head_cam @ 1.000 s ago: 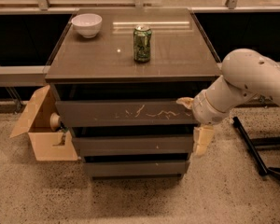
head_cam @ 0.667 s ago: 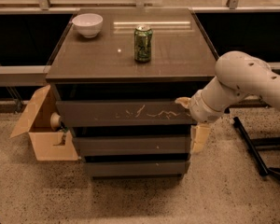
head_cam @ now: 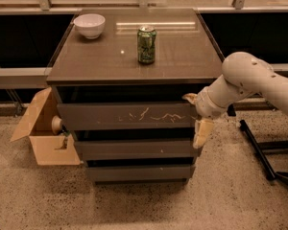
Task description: Open top drawer
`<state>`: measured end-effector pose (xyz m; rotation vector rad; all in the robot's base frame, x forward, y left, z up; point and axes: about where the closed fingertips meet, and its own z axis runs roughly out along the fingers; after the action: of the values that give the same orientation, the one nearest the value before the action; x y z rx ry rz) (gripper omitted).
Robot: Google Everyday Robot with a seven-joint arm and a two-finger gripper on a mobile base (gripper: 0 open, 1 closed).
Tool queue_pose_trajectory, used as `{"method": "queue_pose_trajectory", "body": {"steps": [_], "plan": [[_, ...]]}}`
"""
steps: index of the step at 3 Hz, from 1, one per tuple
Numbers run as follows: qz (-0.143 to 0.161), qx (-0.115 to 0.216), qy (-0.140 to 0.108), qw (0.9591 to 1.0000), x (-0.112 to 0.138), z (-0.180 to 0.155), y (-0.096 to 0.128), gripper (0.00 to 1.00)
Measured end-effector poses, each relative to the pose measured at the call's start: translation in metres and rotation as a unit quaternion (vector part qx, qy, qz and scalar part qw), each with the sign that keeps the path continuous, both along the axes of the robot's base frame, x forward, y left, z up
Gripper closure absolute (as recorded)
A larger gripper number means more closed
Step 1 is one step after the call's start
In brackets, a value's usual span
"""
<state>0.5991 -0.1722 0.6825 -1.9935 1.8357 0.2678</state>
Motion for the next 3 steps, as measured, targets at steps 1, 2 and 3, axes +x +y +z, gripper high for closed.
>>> {"method": "queue_pose_trajectory", "body": {"steps": [1,2,3], "plan": [[0.0,0.009,-0.004,0.9999,0.017,-0.002,0.003,0.0],[0.007,0.013,0.003,0.9999,0.036,-0.011,0.013,0.02],[0.012,0.012,0.011,0.9998,0.042,-0.018,0.019,0.11]]}}
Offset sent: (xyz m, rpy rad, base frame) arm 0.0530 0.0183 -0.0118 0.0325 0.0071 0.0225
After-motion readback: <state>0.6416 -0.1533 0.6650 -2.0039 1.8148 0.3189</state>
